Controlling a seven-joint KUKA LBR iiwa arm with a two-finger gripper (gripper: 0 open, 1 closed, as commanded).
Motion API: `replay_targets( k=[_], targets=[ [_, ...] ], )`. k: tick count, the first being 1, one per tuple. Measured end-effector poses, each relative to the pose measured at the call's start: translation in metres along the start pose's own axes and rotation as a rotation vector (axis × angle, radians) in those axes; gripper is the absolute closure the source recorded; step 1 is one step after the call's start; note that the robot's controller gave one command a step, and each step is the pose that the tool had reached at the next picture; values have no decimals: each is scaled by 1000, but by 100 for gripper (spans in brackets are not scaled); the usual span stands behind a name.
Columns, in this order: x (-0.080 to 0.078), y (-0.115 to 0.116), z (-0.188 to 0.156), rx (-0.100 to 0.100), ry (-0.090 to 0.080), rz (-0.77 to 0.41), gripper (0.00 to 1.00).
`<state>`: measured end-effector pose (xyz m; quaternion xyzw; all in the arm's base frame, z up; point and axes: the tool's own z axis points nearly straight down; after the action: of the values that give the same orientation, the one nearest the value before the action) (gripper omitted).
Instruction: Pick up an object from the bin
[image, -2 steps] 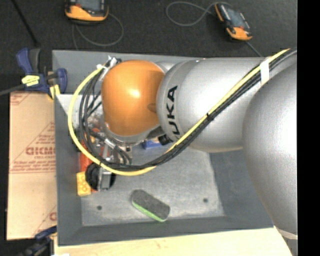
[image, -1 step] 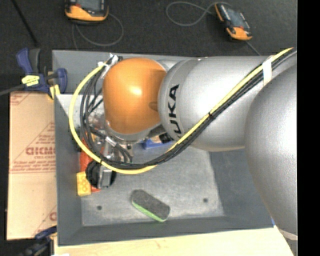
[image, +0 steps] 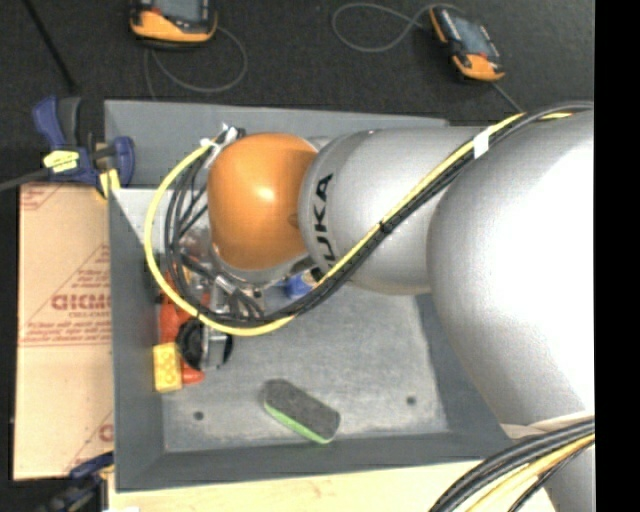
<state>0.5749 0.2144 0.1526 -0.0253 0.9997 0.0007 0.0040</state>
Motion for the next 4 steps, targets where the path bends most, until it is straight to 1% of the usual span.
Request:
replay_targets(
  k=[1,2,3,4],
  targets=[
    [-33,-22,71,0,3,-246,0],
    [-39,-12,25,-2,8,-205,0],
    [-30,9,43,0,-2,-378,0],
    [-23,-23,76,-8,1,-598,100]
  ],
)
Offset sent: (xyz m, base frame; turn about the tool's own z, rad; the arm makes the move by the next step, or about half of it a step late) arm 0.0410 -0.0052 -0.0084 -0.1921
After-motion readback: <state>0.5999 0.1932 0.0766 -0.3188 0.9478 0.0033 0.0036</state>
